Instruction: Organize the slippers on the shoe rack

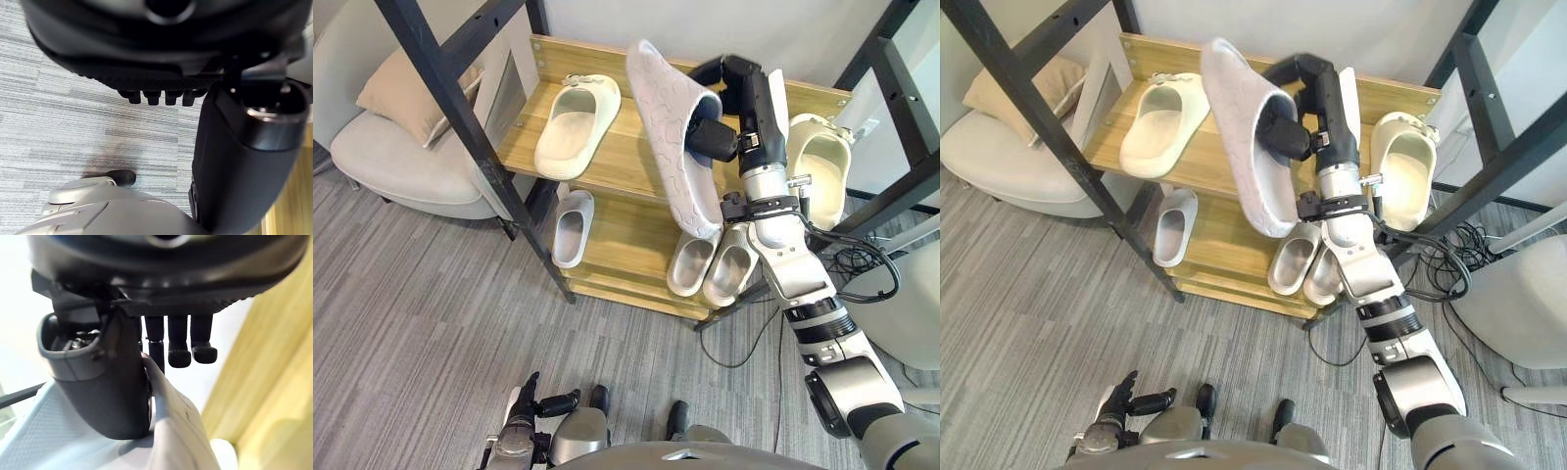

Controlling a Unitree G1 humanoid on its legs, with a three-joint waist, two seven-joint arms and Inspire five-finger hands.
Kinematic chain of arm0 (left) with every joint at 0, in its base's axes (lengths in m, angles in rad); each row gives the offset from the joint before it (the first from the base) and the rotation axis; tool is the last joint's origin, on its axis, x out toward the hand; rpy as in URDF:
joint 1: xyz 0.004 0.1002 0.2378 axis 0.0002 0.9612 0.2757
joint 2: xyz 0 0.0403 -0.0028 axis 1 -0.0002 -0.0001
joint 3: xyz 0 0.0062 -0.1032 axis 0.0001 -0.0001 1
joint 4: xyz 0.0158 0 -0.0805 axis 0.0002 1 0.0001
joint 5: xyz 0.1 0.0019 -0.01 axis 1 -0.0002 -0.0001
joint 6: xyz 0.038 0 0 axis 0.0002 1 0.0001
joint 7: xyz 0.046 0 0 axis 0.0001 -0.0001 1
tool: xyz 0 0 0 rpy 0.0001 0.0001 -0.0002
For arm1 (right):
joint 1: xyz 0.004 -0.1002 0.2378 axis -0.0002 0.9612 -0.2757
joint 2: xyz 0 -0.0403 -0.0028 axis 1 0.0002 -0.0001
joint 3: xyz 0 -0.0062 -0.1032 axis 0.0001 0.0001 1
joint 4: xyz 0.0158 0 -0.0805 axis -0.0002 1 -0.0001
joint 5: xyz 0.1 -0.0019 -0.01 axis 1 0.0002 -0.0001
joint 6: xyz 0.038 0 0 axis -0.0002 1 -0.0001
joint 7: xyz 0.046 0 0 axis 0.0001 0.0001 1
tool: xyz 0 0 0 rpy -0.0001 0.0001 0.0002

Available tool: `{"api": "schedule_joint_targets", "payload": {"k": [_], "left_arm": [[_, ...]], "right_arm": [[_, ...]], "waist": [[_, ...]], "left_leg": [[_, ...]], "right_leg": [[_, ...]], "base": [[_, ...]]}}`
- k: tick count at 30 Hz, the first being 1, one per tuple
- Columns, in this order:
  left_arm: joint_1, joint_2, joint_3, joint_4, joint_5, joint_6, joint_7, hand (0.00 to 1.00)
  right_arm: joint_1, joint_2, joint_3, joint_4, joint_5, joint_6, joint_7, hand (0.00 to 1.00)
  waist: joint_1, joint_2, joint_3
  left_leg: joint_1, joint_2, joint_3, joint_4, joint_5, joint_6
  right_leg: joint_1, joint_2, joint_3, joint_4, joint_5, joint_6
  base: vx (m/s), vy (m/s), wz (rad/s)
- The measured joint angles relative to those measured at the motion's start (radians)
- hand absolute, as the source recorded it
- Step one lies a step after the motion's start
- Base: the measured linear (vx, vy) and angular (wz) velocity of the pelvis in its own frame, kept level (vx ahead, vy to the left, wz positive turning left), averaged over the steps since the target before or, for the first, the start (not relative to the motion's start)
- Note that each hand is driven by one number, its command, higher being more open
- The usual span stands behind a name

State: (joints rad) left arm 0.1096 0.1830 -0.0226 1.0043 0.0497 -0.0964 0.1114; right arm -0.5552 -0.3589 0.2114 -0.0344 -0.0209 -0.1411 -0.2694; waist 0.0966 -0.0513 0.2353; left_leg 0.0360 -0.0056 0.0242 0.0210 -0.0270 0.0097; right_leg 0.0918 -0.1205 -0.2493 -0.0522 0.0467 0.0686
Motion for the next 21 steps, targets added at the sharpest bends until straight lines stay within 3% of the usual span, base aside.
{"api": "schedule_joint_targets", "payload": {"k": [6,10,11,16,21], "left_arm": [[0.003,-0.005,-0.015,0.013,0.006,0.011,-0.005,1.00],[0.003,-0.007,-0.037,0.027,0.027,0.011,-0.005,1.00],[0.000,-0.009,-0.045,0.035,0.034,0.011,-0.004,1.00],[-0.005,-0.011,-0.051,0.043,0.039,0.011,-0.004,1.00],[-0.030,-0.002,-0.089,0.059,0.046,-0.002,-0.004,1.00]], "right_arm": [[0.110,0.035,0.055,-0.178,0.030,-0.071,0.065,0.00],[0.149,0.044,0.166,-0.192,0.074,-0.081,0.129,0.00],[0.178,0.048,0.250,-0.192,0.109,-0.082,0.174,0.00],[0.228,0.045,0.412,-0.124,0.151,-0.080,0.274,0.00],[0.259,0.024,0.469,0.033,0.151,-0.060,0.332,0.00]], "waist": [[-0.015,0.020,-0.028],[-0.022,0.035,-0.049],[-0.021,0.042,-0.056],[-0.016,0.046,-0.065],[0.006,0.049,-0.066]], "left_leg": [[0.016,0.001,0.004,0.000,-0.001,-0.002],[0.017,0.002,0.007,0.000,-0.002,-0.003],[0.016,0.002,0.006,0.000,-0.001,-0.003],[0.007,0.000,-0.007,0.000,-0.001,-0.003],[-0.031,-0.007,-0.050,0.021,0.002,-0.003]], "right_leg": [[0.015,0.000,0.003,0.000,-0.001,0.000],[0.014,0.000,0.006,0.000,-0.001,0.001],[0.014,0.001,0.005,0.000,-0.002,0.000],[0.012,0.000,-0.006,0.000,-0.006,0.002],[0.006,-0.002,-0.050,-0.001,-0.009,0.003]], "base": [[0.00,0.001,-0.01],[0.00,0.001,-0.01],[0.00,0.000,0.00],[0.01,-0.003,0.07],[0.02,-0.010,0.26]]}}
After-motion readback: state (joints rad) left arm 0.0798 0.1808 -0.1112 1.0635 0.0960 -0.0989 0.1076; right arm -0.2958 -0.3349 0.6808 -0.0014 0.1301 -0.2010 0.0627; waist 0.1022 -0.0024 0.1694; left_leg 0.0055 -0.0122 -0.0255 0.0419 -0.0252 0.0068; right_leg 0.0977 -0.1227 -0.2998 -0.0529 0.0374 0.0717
